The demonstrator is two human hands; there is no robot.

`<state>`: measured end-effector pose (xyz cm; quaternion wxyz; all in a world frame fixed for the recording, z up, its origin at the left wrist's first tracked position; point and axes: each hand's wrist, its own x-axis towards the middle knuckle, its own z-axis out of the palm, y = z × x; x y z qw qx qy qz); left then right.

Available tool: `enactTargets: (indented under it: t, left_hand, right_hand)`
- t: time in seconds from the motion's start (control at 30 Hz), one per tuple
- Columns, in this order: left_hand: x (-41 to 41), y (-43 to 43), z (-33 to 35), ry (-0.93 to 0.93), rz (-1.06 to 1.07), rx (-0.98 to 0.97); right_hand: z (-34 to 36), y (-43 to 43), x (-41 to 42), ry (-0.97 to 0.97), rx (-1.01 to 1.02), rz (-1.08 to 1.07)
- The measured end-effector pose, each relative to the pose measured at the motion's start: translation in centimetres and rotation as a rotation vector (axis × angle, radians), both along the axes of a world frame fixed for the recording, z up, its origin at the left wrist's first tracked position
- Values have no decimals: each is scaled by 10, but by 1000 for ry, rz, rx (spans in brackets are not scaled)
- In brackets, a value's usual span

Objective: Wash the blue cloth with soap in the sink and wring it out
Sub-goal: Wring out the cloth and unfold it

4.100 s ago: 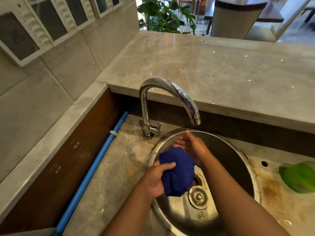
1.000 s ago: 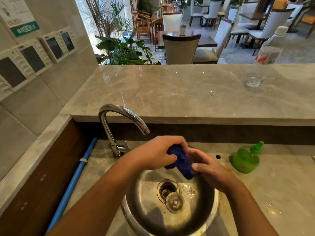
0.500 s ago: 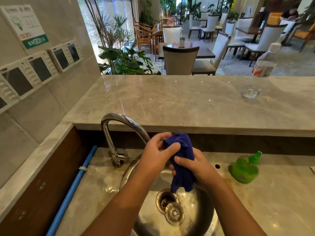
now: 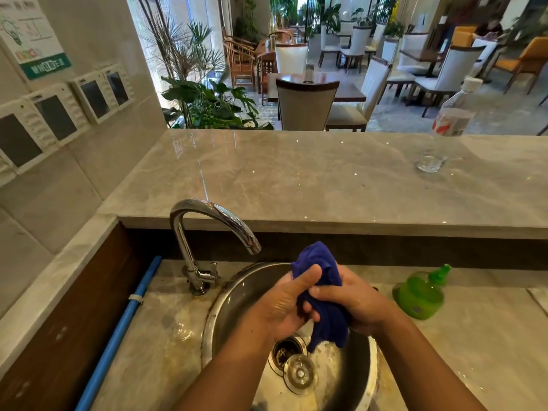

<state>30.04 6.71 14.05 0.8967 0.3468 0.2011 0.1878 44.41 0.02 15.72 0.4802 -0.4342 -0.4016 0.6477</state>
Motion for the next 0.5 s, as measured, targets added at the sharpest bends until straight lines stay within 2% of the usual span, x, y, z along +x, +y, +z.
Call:
enactTargets:
  t: [0.17, 0.3, 0.37, 0.47, 0.5]
  left_hand:
    - [7, 21, 22, 98, 67, 423]
    - [13, 23, 35, 159, 110, 585]
    - [14, 26, 45, 107, 83, 589]
    - [10, 32, 68, -60, -21, 453]
    - [10, 36, 74, -116, -67, 406]
  right_hand:
    - [-12, -1, -1, 0, -106, -6]
    - [-17, 3, -1, 11, -71, -60]
    - [-16, 5, 0, 140, -15, 20]
    - [-10, 10, 16, 530, 72, 276]
    - [-8, 16, 23, 527, 55, 284]
